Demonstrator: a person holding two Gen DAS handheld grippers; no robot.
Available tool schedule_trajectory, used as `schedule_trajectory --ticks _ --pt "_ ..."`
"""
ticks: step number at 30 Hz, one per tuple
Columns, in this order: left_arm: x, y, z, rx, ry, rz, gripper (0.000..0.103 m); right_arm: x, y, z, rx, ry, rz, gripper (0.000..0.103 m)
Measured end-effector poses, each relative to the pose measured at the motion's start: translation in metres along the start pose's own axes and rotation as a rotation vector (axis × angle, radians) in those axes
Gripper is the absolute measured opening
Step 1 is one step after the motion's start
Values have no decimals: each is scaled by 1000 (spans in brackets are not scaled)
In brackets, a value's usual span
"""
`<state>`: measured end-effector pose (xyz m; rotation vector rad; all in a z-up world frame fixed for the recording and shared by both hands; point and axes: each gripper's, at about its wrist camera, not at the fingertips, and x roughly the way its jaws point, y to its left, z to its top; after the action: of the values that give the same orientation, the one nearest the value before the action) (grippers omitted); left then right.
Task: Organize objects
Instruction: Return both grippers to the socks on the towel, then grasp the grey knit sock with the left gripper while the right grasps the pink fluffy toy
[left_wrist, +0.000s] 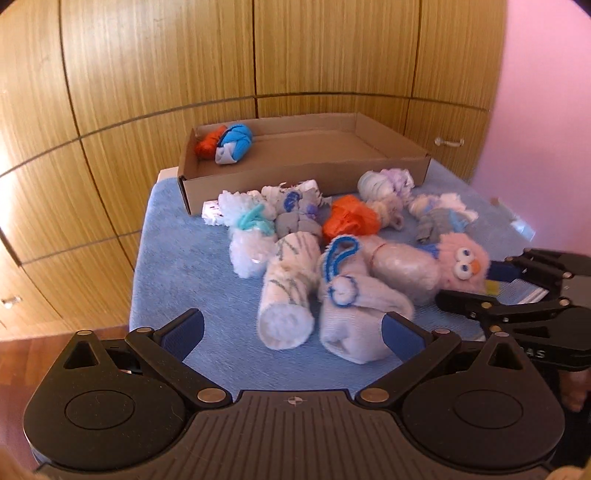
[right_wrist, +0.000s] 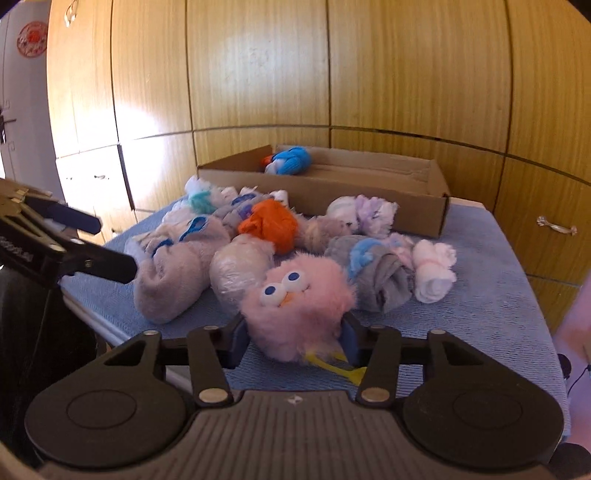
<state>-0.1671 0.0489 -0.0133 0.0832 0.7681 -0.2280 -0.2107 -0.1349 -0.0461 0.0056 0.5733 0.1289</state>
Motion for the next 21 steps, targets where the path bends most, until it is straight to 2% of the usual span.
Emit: schedule_trajectory --ticks 4,6,9,11,21 --pt "-12 -17 -1 -13 -30 -71 103 -7 -8 -2 15 -11 6 42" --pt "-6 -27 -1 0 -21 -97 103 -8 -10 -2 9 -12 3 44" --pt "8 -35 -3 5 13 -108 103 -7 -9 -2 1 -12 3 45" --pt "19 -39 -5 9 35 -119 103 -6 -9 -1 2 -11 -3 51" --pt "48 -37 0 21 54 -110 103 6 -17 -1 46 -4 29 52"
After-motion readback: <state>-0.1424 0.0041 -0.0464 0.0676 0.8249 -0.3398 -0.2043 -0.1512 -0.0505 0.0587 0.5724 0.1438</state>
